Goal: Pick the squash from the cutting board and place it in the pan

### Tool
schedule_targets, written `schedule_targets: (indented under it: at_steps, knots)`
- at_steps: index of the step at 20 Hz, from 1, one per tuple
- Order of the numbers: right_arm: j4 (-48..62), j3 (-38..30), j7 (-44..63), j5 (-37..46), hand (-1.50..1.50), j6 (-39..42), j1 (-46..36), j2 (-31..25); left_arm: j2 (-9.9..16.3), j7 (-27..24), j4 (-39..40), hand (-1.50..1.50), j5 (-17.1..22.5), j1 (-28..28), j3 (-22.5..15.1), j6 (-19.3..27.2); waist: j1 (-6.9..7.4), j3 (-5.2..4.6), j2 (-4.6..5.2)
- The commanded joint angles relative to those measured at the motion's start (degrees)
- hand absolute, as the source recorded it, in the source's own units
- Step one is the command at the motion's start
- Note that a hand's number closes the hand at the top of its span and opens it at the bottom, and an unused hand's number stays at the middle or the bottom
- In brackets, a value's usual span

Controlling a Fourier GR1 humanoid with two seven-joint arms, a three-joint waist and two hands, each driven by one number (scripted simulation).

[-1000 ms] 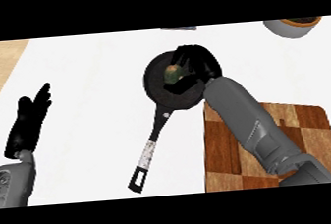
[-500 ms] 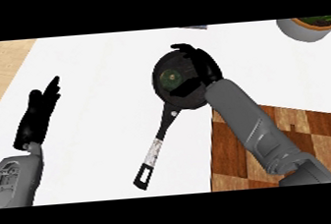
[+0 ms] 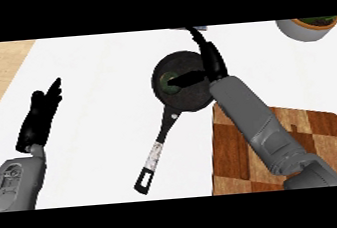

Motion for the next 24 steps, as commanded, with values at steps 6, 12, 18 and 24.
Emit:
schedule_targets:
  at_steps: [6, 12, 18, 24]
  knots:
    - [2.32, -4.84, -1.53, -4.80, -1.50, -3.64, -1.90, -1.08, 0.86, 2.61, -0.07, 0.00, -0.86, -0.13, 2.49, 3.45, -5.69, -0.10, -1.06]
    - [1.69, -7.04, -4.23, -6.78, -1.50, 5.78, 1.29, -9.37, 1.82, 0.01, 0.81, 0.00, 0.12, 3.73, 4.27, 2.69, -7.77, -0.15, -1.77]
    - [2.05, -8.09, -6.75, -7.64, -1.50, 18.50, 5.33, -20.00, 3.47, -0.54, -1.08, 0.00, 1.98, 5.49, 5.94, 0.52, -8.02, -0.14, -1.70]
    - [1.02, -8.10, -9.34, -7.72, -1.50, 29.44, 9.66, -27.87, 2.34, 0.58, -4.43, 0.00, 1.70, 8.95, 5.30, 0.77, -8.17, -0.11, -2.08]
